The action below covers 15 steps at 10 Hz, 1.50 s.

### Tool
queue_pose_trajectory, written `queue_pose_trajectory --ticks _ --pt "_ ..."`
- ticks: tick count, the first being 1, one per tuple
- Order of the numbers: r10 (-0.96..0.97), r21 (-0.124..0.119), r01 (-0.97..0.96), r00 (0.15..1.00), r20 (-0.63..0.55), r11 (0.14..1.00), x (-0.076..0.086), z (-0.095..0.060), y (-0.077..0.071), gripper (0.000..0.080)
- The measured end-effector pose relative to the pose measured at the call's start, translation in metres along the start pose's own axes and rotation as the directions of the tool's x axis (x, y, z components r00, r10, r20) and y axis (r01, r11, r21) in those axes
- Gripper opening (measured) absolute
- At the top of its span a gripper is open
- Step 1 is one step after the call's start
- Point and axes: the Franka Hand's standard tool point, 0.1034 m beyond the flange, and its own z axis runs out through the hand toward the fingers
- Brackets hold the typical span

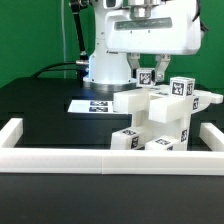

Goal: Assemble chair

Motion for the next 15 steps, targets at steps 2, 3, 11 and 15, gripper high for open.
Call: queue_pose_trajectory --ticks 2,3,11,15 --pt "0.113 0.005 -0.113 0.994 0.008 0.994 -0.0019 0.0003 -0.0009 0.0395" --pt "0.117 0.005 -0.117 0.993 0.009 0.993 -0.0021 0.0003 -0.0010 0.0395" --pt "-0.212 0.007 0.212 0.977 0.005 0.977 -0.0036 -0.0007 -0.0021 0.0647" --pt "-0.461 0.008 0.461 0.887 0.003 0.887 -0.0038 -0.0013 -0.0025 0.0648"
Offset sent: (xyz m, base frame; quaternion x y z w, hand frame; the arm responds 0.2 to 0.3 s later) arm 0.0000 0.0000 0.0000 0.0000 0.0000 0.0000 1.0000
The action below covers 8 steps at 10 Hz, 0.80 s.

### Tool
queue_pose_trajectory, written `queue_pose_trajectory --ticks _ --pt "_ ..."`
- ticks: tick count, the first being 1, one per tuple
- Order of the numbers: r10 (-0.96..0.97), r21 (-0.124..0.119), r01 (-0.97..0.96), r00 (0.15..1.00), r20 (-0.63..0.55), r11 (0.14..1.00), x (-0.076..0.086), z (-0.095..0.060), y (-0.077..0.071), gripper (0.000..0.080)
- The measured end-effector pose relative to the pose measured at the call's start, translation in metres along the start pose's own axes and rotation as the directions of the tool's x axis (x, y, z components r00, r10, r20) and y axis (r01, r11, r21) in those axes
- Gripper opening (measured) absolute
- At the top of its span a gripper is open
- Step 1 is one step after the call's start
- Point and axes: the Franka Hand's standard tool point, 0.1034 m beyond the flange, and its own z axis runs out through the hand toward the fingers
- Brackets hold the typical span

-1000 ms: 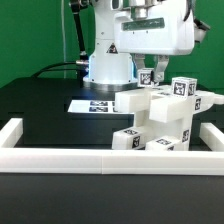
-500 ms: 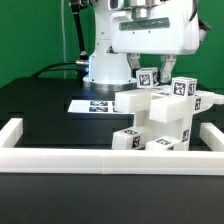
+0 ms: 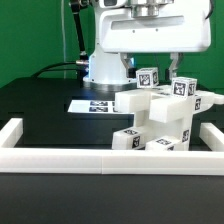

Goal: Assemble chair

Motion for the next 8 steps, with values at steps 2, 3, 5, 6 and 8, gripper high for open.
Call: queue_pose_trajectory --ticks 2,3,5,6,8 --pt "-0.095 -0.001 0.095 0.996 0.000 0.996 0.0009 0.0001 0.0014 0.0648" --pt "-0.097 -0.001 0.097 0.995 0.000 0.995 0.0007 0.0005 0.0015 0.0636" --pt "-0.097 -0.002 0.097 0.995 0.001 0.995 0.0007 0.0007 0.0016 0.0449" --pt "-0.097 -0.002 0.097 0.995 0.001 0.995 0.0006 0.0008 0.0016 0.0449" --pt "-0.093 -0.002 0.093 0.996 0.001 0.996 0.0005 0.0010 0.0017 0.0282"
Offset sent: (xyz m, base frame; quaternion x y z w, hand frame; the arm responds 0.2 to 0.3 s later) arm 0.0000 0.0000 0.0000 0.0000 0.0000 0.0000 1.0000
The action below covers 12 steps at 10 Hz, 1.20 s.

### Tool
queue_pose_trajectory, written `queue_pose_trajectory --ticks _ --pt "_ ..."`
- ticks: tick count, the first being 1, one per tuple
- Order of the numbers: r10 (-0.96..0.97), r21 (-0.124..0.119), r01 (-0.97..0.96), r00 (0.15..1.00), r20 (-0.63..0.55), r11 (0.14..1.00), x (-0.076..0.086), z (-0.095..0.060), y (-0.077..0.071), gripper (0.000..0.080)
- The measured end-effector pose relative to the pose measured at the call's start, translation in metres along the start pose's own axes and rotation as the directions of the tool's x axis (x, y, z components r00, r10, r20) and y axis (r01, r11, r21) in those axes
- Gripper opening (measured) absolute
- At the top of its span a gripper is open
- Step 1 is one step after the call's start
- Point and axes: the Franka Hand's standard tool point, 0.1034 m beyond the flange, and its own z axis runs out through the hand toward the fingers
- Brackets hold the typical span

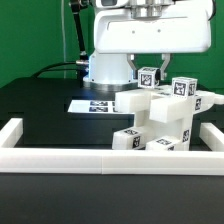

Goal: Assemble chair

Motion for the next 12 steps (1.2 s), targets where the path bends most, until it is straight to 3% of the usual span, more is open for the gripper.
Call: queue_pose_trajectory --ticks 3,6,12 --pt "0.031 0.001 -0.031 1.000 0.001 1.000 -0.0001 0.0001 -0.0002 0.0282" --pt "0.223 0.003 -0.223 0.975 0.002 0.975 -0.0006 0.0003 -0.0009 0.0282" --pt "0.547 0.007 -0.547 0.837 0.011 0.837 -0.0022 0.0011 -0.0030 0.0284"
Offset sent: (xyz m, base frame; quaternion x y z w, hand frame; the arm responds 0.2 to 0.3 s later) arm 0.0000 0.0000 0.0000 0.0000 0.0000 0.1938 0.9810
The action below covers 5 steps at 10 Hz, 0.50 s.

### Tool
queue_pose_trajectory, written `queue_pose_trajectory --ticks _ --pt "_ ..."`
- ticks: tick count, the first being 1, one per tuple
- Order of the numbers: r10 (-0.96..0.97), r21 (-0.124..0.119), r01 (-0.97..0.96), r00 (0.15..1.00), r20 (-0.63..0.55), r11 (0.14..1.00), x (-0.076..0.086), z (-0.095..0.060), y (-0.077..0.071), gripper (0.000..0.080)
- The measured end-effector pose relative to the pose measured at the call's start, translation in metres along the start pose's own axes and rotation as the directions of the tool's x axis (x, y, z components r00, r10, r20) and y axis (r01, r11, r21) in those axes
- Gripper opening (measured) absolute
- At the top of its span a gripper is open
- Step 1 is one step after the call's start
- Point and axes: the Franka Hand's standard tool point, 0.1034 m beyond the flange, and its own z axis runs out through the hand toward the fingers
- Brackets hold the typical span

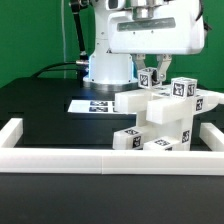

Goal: Assemble chair

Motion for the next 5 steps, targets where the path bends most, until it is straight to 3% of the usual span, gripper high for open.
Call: queue_pose_trajectory --ticks 5 --pt "0.243 0.006 -0.243 0.970 0.013 0.970 -0.0035 0.0005 -0.0017 0.0284"
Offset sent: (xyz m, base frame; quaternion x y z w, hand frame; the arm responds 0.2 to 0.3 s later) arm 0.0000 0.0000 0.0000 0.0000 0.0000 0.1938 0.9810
